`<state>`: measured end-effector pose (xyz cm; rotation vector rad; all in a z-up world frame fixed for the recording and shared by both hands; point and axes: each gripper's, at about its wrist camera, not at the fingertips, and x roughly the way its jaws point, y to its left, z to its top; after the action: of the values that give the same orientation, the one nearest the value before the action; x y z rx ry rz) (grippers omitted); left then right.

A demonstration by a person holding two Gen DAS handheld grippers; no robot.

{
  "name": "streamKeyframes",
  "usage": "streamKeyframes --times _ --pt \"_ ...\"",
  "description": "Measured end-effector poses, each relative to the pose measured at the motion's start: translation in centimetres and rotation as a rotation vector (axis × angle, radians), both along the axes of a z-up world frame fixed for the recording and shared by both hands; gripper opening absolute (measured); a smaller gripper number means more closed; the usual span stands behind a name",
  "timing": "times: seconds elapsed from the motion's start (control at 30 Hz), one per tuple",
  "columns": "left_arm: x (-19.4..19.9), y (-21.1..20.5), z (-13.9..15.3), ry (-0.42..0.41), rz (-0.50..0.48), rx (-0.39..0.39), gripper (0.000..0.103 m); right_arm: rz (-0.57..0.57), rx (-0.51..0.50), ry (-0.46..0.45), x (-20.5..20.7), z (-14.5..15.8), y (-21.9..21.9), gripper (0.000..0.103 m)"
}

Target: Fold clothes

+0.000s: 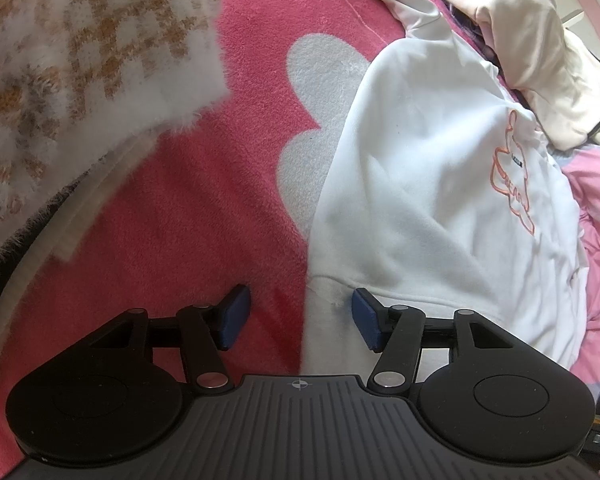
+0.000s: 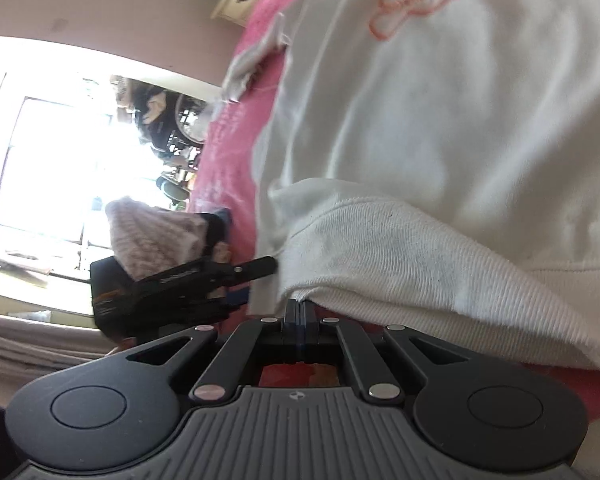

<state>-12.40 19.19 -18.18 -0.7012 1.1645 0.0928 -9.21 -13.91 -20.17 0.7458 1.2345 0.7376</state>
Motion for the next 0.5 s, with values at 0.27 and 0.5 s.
streamKeyframes --times 0.27,0.5 --pt "0.0 -0.1 0.0 -0.003 0.000 -0.001 0.059 0.032 -0.061 0.045 -0.6 -0.6 -0.9 0.001" --pt "0.1 -0.3 0.0 -0.003 0.008 -0.004 0.059 0.090 -0.124 0.079 -1.7 -1.4 -0.4 0.001"
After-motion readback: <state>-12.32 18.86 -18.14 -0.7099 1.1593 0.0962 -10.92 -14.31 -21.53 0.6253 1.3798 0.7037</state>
